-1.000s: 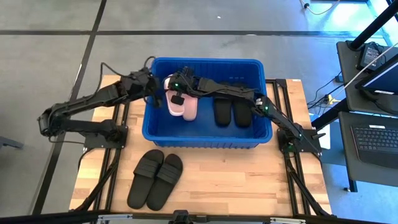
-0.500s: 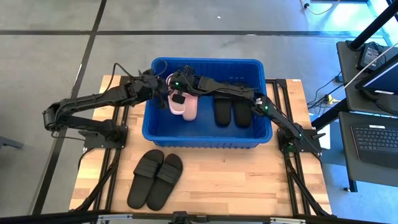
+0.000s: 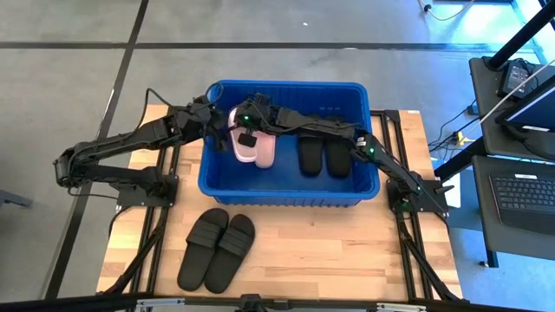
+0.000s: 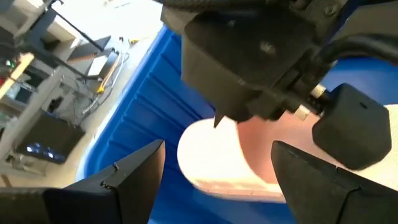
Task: Pick and place slides into bin
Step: Put the pink slipper into the blue bin
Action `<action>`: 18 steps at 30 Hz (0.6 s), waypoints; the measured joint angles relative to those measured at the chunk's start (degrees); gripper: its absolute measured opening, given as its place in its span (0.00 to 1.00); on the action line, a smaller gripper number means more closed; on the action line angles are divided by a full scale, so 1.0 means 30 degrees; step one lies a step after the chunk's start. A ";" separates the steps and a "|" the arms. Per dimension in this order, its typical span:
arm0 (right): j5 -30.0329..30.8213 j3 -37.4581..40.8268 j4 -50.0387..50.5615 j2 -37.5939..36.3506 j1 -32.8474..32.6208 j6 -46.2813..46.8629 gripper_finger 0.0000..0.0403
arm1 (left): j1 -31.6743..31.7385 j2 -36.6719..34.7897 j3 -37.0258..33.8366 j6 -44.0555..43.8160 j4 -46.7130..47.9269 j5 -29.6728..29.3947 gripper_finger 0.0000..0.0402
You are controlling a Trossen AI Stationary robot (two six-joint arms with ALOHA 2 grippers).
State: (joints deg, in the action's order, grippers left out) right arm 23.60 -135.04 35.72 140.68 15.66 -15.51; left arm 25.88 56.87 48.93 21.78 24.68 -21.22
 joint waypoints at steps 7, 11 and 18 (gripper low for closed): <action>0.0013 0.0000 0.0046 -0.0022 0.0015 0.0000 0.04 | 0.0090 -0.0590 -0.0007 -0.2200 0.0196 -0.0312 0.72; 0.0021 0.0000 0.0076 -0.0022 0.0029 0.0000 0.04 | 0.0090 -0.1005 -0.0007 -0.2975 0.0173 -0.0317 0.72; 0.0028 0.0000 0.0098 -0.0022 -0.0007 0.0000 0.04 | 0.0083 0.0037 -0.0007 -0.3900 0.0247 -0.0520 0.72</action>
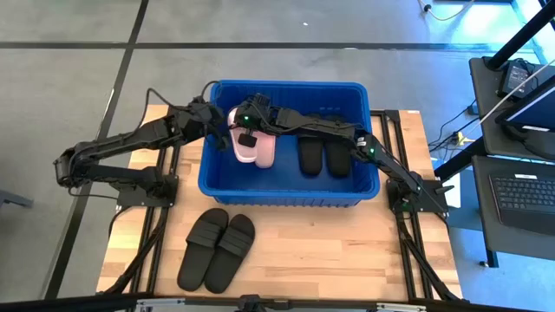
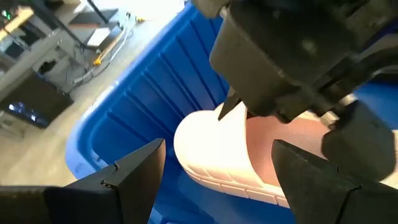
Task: Pick and place slides into bin
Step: Put the pink slipper into the blue bin
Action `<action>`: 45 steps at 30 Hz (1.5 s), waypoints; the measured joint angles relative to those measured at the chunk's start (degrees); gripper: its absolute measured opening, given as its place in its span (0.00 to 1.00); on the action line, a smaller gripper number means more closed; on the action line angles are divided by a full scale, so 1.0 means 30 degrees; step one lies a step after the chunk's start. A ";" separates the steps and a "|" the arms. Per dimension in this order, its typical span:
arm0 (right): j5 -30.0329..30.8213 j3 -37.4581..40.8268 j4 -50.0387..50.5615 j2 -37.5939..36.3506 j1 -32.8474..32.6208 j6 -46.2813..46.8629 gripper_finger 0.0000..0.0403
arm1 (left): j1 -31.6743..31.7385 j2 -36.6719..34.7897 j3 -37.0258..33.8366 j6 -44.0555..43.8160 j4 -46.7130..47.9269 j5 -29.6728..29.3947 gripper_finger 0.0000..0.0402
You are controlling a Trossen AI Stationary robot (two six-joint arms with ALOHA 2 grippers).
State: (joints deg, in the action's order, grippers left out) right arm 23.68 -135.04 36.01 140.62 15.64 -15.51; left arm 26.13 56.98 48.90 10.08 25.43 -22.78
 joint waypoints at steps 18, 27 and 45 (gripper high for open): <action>0.0036 0.0000 0.0022 0.0000 -0.0002 0.0000 0.04 | 0.0000 0.1289 0.0000 -0.0383 -0.0403 -0.2104 0.72; 0.0031 0.0005 -0.0097 0.0000 -0.0015 -0.0007 0.04 | 0.0000 0.3842 0.0007 -0.0179 -0.0784 -0.1234 0.72; 0.0029 0.0036 -0.0109 0.0029 -0.0036 -0.0015 0.04 | -0.0095 0.4600 0.0022 0.0340 -0.2072 -0.2730 0.61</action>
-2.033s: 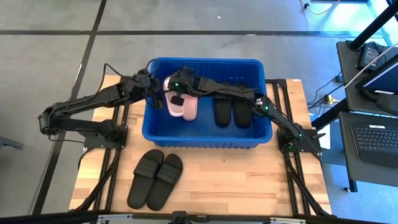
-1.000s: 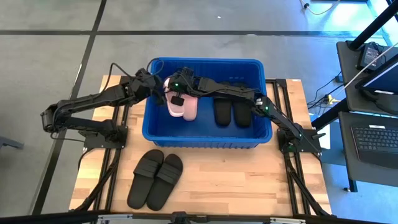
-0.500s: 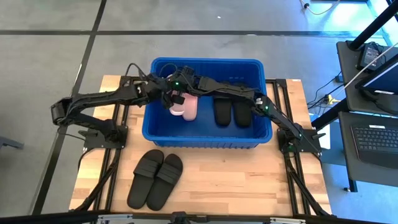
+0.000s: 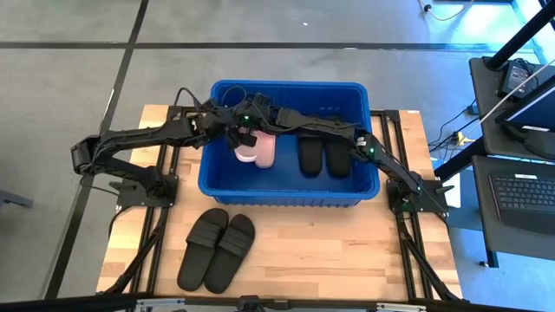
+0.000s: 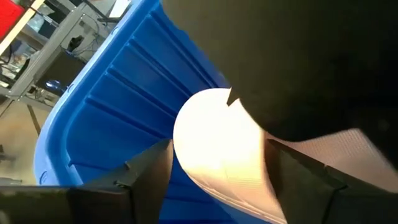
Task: Pick and place slides into bin
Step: Put the pink slipper into the blue bin
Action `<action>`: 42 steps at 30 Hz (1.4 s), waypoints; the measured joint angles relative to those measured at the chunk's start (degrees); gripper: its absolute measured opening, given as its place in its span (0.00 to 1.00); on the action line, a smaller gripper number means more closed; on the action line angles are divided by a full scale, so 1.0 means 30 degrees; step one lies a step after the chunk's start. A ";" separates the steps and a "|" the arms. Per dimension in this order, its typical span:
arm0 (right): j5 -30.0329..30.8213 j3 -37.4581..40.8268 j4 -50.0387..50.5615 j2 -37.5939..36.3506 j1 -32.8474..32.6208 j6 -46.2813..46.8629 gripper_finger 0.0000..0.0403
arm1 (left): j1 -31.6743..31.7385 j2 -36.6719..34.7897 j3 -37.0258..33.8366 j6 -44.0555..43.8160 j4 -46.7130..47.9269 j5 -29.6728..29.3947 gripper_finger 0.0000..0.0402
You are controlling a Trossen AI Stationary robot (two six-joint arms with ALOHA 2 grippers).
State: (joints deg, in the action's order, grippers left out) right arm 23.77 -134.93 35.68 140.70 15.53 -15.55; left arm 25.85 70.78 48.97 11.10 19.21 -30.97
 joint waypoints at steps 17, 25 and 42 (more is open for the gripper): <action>-0.0315 0.0000 -0.0189 0.0000 -0.0016 0.0000 0.04 | -0.0007 0.0007 0.0000 0.0020 -0.0013 0.1233 0.04; -0.0240 0.0000 -0.0240 0.0000 -0.0015 -0.0017 0.10 | -0.0006 0.0007 0.0000 0.0047 -0.0112 0.1079 0.02; 0.0663 -0.0044 -0.0124 0.0000 -0.0087 -0.0908 0.23 | -0.0013 0.0015 -0.0007 0.0618 -0.0284 0.0569 0.01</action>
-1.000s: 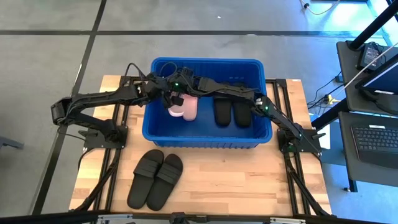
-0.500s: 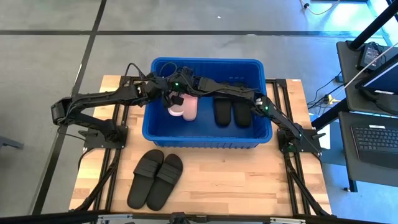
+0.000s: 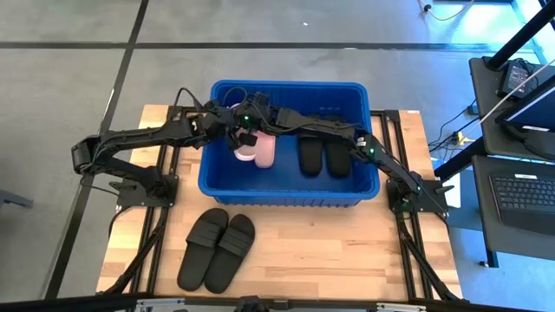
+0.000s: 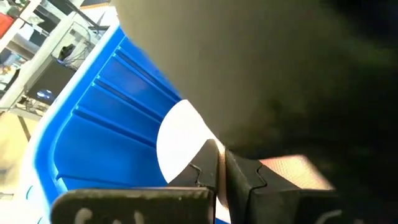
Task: Pick and place slides into bin
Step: Put the pink slipper into the blue bin
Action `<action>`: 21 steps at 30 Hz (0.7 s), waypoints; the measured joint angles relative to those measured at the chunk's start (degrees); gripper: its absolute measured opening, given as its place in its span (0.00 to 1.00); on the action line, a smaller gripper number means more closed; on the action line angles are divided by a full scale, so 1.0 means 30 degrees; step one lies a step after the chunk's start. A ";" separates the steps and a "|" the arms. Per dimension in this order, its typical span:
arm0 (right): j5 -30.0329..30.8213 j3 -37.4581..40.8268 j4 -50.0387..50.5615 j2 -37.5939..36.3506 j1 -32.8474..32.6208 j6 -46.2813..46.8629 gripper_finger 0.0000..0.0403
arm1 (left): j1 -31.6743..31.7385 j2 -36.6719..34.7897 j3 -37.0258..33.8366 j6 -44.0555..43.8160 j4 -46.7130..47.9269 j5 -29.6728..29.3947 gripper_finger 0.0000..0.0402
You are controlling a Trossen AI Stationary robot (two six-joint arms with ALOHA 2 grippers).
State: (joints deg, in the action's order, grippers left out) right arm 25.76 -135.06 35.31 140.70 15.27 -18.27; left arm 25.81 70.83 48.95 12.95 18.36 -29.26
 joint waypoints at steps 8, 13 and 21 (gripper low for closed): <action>0.0098 0.0000 0.0976 -0.0237 -0.0193 -0.0396 0.53 | -0.0002 0.0000 -0.0007 0.0375 0.0008 0.0094 0.01; 0.0316 0.0036 0.1654 -0.0852 -0.0362 -0.1488 0.61 | -0.0017 -0.0240 0.0022 0.0633 -0.0357 0.0406 0.01; 0.0339 0.0044 0.3127 -0.2113 -0.0362 -0.1454 0.61 | 0.0159 -0.1203 0.0058 0.1453 -0.0982 0.1057 0.01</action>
State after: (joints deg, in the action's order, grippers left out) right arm 26.78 -134.93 44.69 134.37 14.18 -22.64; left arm 26.29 67.22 49.12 17.31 15.41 -26.09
